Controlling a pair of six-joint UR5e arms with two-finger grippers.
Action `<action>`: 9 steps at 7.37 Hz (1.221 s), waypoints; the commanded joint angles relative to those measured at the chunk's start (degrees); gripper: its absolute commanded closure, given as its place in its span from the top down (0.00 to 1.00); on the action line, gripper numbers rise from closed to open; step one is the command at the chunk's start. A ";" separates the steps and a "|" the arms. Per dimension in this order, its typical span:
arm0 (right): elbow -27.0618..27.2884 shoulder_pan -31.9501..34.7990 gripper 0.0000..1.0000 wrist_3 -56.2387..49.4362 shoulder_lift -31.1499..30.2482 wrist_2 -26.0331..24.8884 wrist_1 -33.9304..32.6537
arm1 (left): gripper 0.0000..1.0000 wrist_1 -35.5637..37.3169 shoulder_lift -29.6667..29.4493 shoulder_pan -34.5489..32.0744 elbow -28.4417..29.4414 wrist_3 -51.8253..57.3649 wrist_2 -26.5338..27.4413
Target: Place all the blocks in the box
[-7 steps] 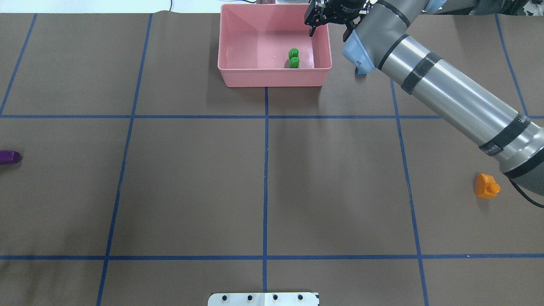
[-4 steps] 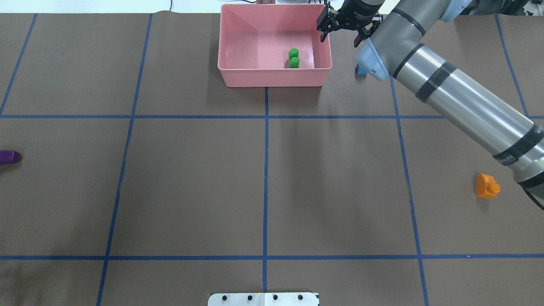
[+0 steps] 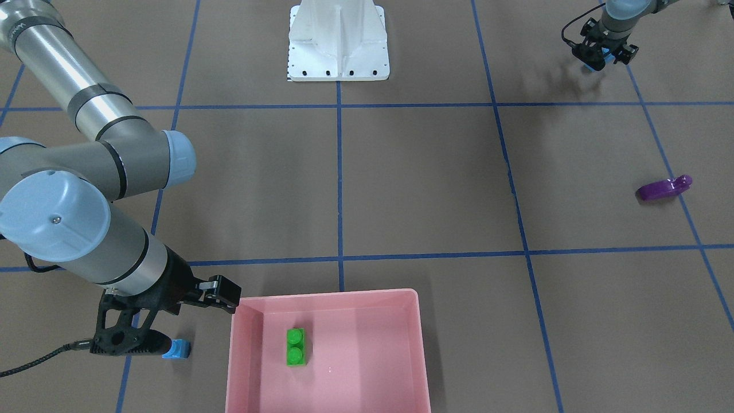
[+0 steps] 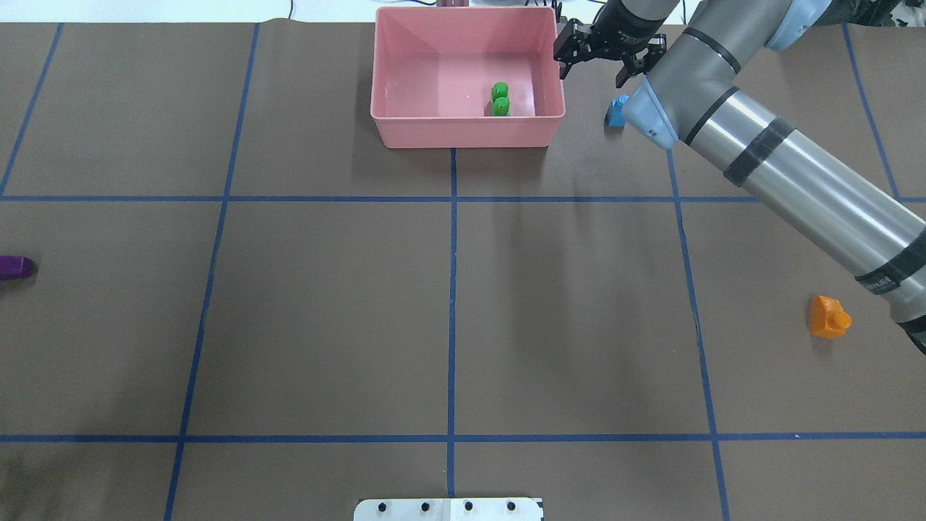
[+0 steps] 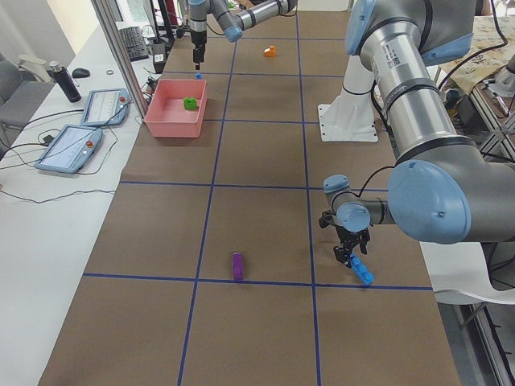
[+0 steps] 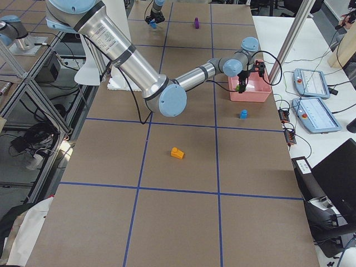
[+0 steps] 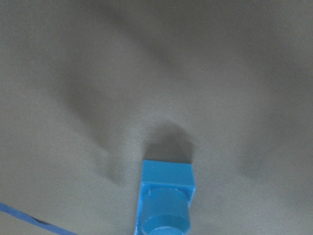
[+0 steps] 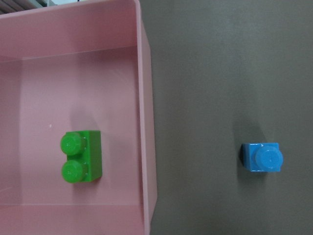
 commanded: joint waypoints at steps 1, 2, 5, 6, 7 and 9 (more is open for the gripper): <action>3.72 1.97 1.00 -0.52 -4.96 0.55 -0.19 | 0.51 -0.01 -0.01 -0.02 0.46 -0.09 -0.10; 6.62 3.20 1.00 -1.05 -9.08 0.73 -0.10 | 0.23 -0.10 -0.01 -0.02 0.37 -0.44 -0.10; 10.16 4.61 1.00 -7.86 -19.38 1.60 0.16 | 0.00 -0.01 1.31 -5.08 -6.79 -5.24 -4.11; 11.47 5.57 1.00 -12.00 -23.41 4.04 -0.19 | 0.00 0.17 0.88 -11.03 -9.18 -5.63 -10.84; 14.35 7.15 1.00 -12.22 -28.50 6.50 -0.10 | 0.00 0.17 -1.21 -19.44 -9.38 -5.20 -15.08; 21.38 7.25 1.00 -12.31 -40.19 6.71 -0.01 | 0.00 1.48 -14.63 -31.78 -8.77 -5.28 -15.21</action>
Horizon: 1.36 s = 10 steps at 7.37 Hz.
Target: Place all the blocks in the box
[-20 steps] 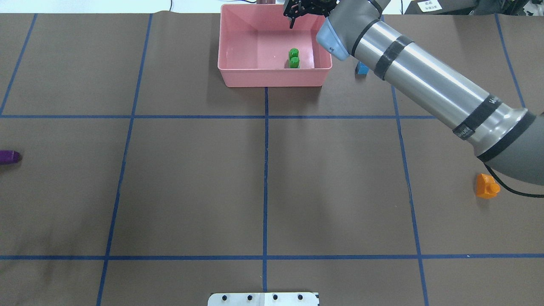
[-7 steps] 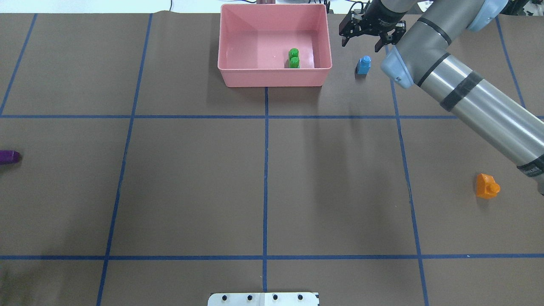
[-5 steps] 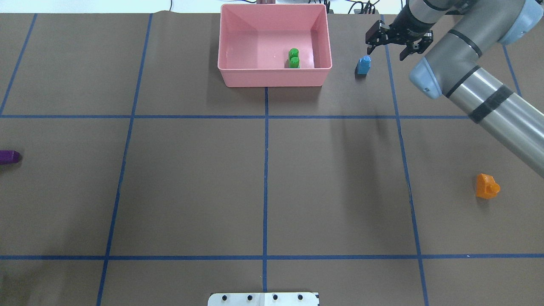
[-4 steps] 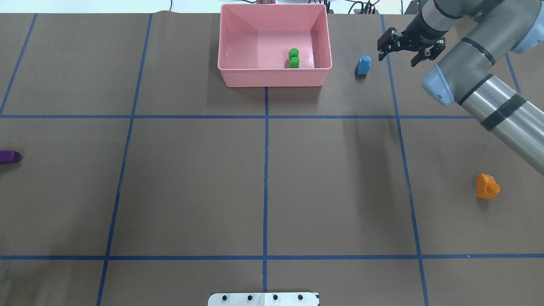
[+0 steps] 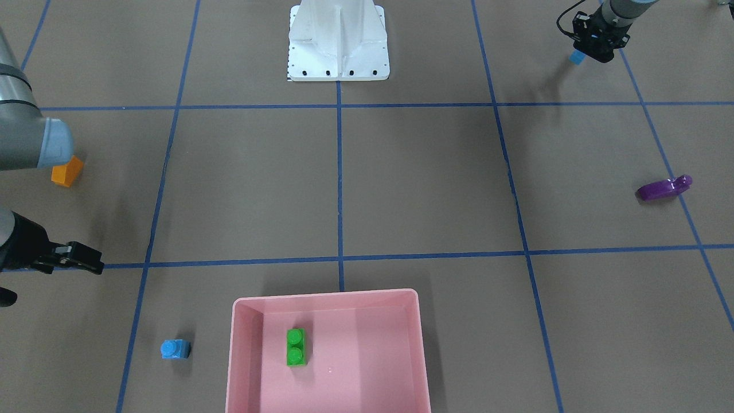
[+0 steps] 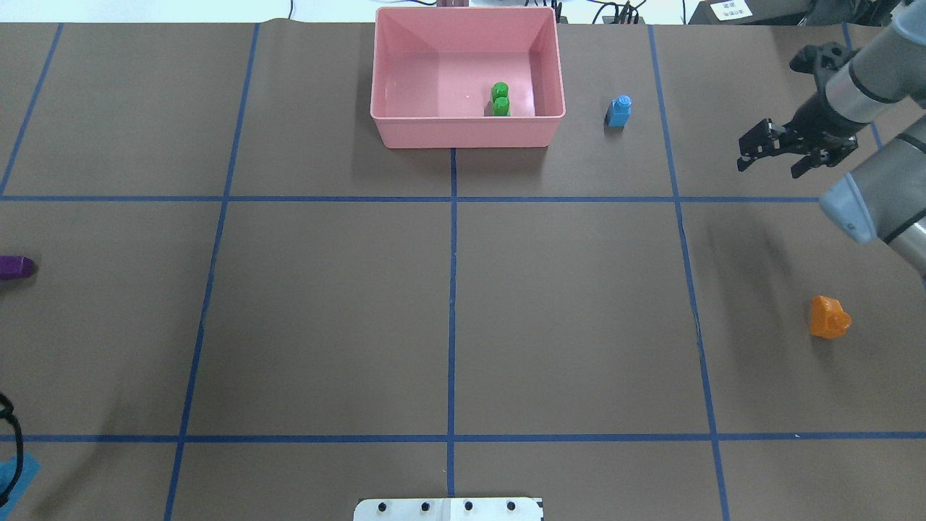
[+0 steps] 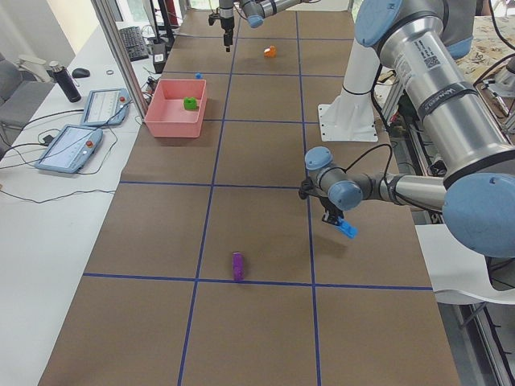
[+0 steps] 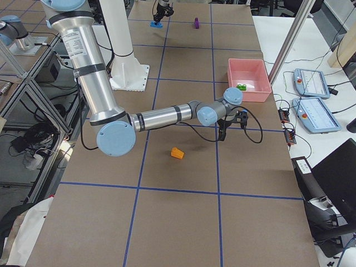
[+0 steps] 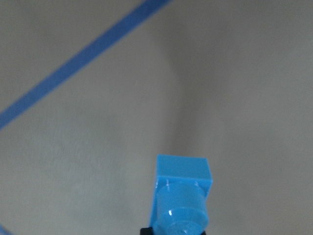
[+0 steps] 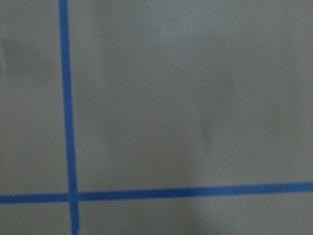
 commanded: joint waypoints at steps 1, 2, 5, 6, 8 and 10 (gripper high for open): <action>6.54 0.21 1.00 -0.34 -12.45 0.47 0.20 | 0.00 1.20 -10.92 -10.58 1.07 -0.09 -0.68; 6.39 0.04 1.00 -0.34 -15.46 0.56 0.29 | 0.00 3.90 -17.22 -15.49 2.03 -0.09 -0.68; 6.39 -2.51 1.00 0.71 -17.33 4.76 0.55 | 0.00 29.97 -47.52 -25.01 7.02 -0.35 -0.51; 6.56 -3.56 1.00 0.81 -16.81 5.56 0.56 | 0.00 30.98 -51.00 -25.55 9.05 -0.70 -0.33; 6.48 -5.14 1.00 0.98 -17.42 5.92 0.47 | 0.00 31.08 -58.12 -26.35 13.62 -3.14 -0.33; 6.91 -7.33 1.00 5.96 -17.42 6.28 0.64 | 0.00 30.82 -69.79 -26.78 23.96 -6.67 -0.24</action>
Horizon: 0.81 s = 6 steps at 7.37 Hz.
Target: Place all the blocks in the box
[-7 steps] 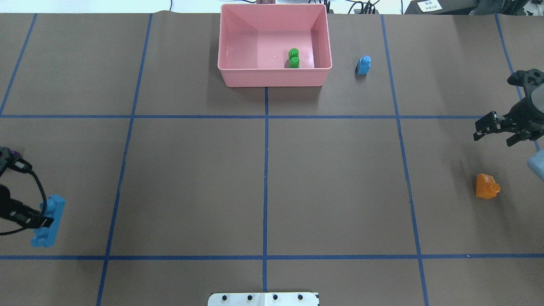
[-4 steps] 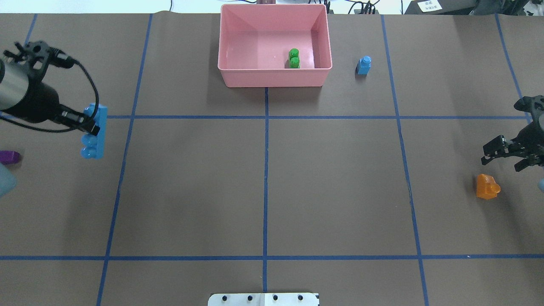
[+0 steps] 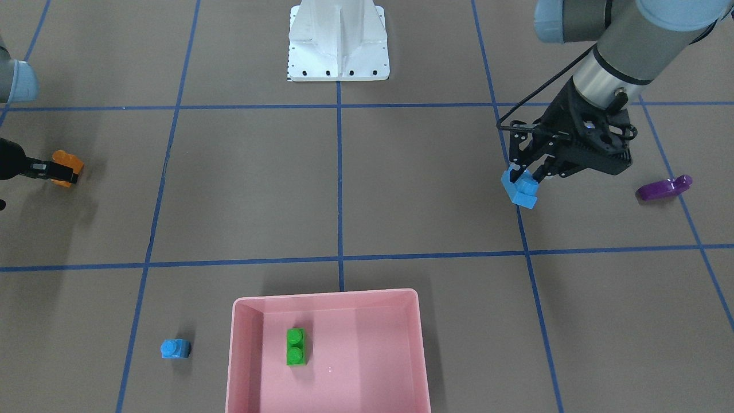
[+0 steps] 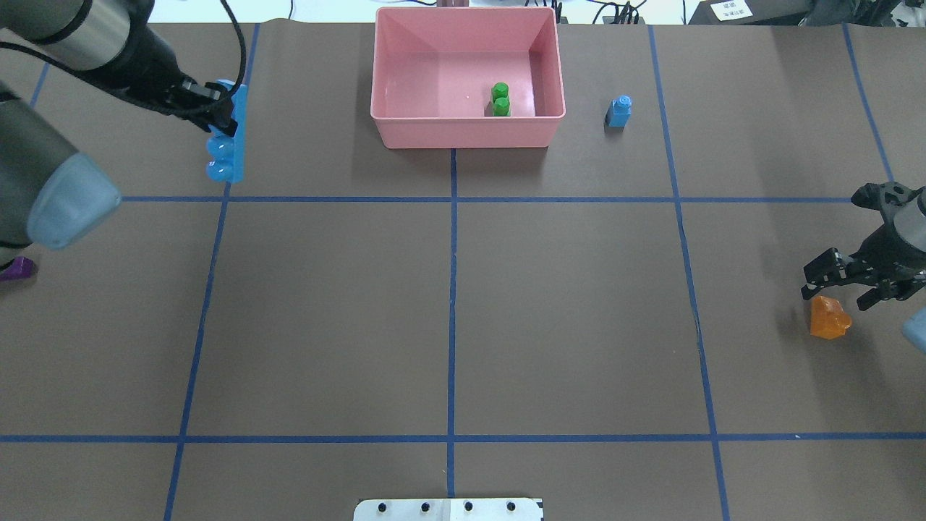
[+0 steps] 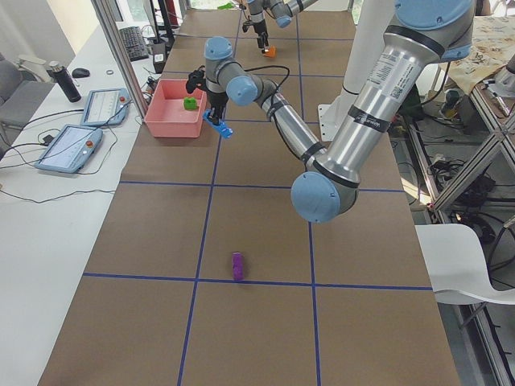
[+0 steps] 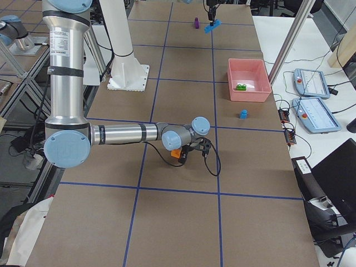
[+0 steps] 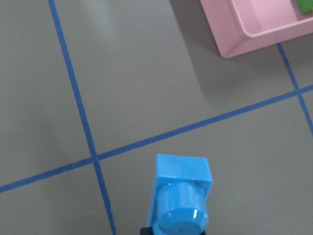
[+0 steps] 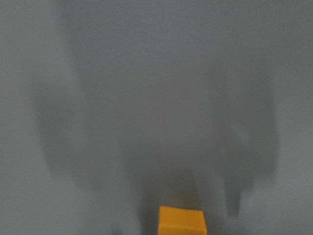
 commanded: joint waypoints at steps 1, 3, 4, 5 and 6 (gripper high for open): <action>0.45 -1.96 1.00 4.43 -0.16 0.15 0.10 | 0.00 -0.71 -13.17 -0.27 13.32 -4.45 0.29; 2.02 -2.58 0.46 6.19 -1.30 0.24 0.01 | 0.00 -4.81 -25.40 0.08 28.97 -7.63 3.88; 3.17 -2.58 0.00 7.42 -1.39 0.33 0.01 | 0.00 -11.28 -29.19 1.04 37.13 -10.08 5.38; 3.61 -2.67 0.00 7.52 -1.39 1.46 0.01 | 0.00 -22.22 -34.02 3.66 48.52 -15.15 11.40; 5.18 -2.67 0.00 7.78 -0.96 3.73 -0.17 | 0.00 -28.25 -35.02 6.47 53.34 -16.51 18.51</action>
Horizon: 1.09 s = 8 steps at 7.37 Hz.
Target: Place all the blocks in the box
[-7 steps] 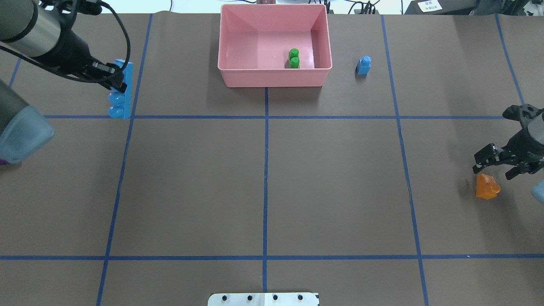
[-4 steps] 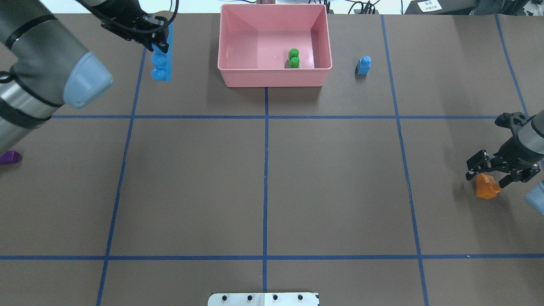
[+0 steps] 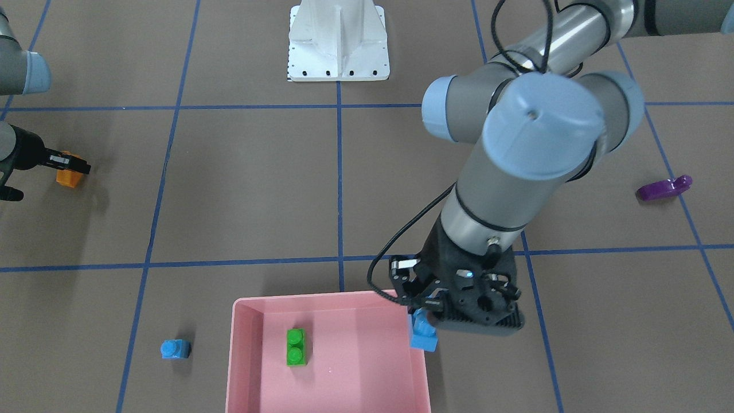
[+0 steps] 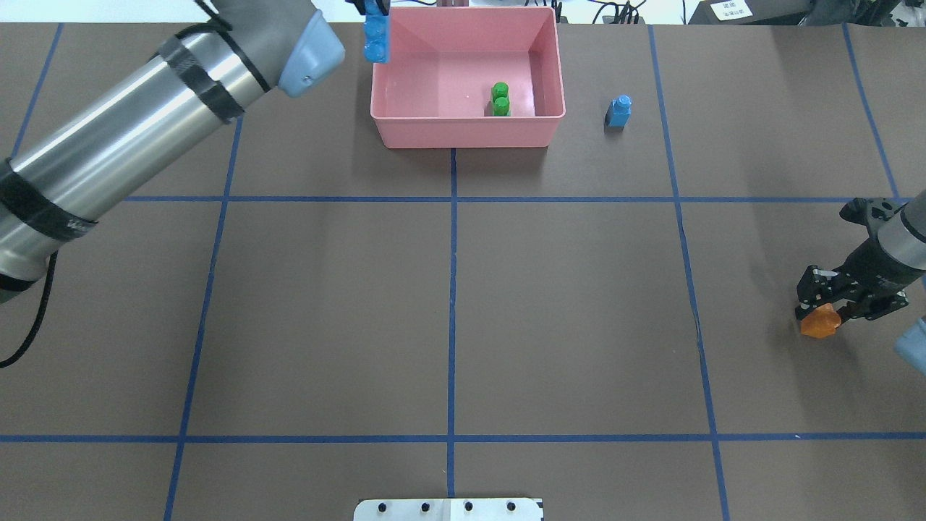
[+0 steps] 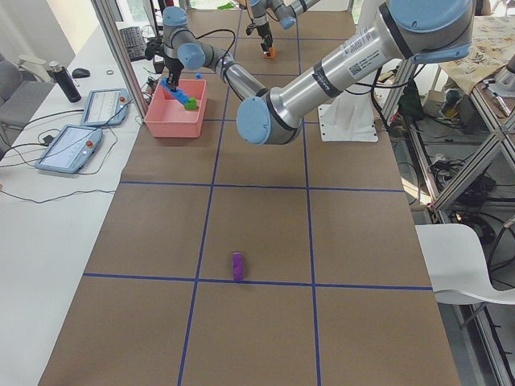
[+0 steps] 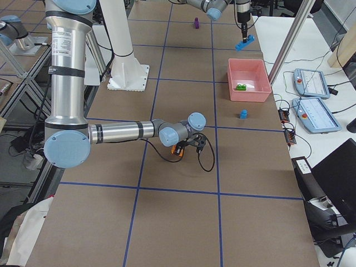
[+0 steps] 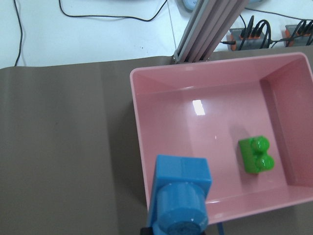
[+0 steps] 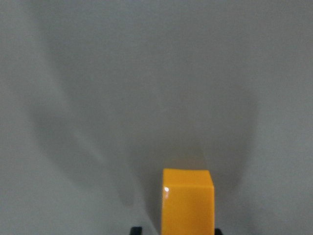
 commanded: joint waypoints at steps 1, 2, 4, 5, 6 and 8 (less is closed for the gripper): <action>3.34 -0.14 0.00 0.98 1.60 2.55 -0.84 | 0.01 -9.39 -3.18 4.52 9.36 -3.14 8.21; 1.97 1.25 0.00 1.08 6.66 2.12 -1.45 | 0.39 -9.39 -3.00 4.62 8.84 -2.79 8.05; -8.45 5.81 0.00 1.08 28.13 1.24 -11.95 | 0.99 -7.73 -1.87 3.67 7.18 -2.18 6.48; -14.77 6.27 0.00 1.95 37.38 -1.12 -13.40 | 0.98 -5.89 1.45 1.74 3.77 0.00 0.81; -21.53 6.27 0.00 6.48 45.47 -2.36 -12.80 | 0.98 -3.78 5.57 -1.06 -0.53 3.94 -2.99; -35.33 5.49 0.00 10.28 60.43 -8.41 -11.32 | 0.98 -3.06 21.35 -5.99 -12.99 17.97 -7.14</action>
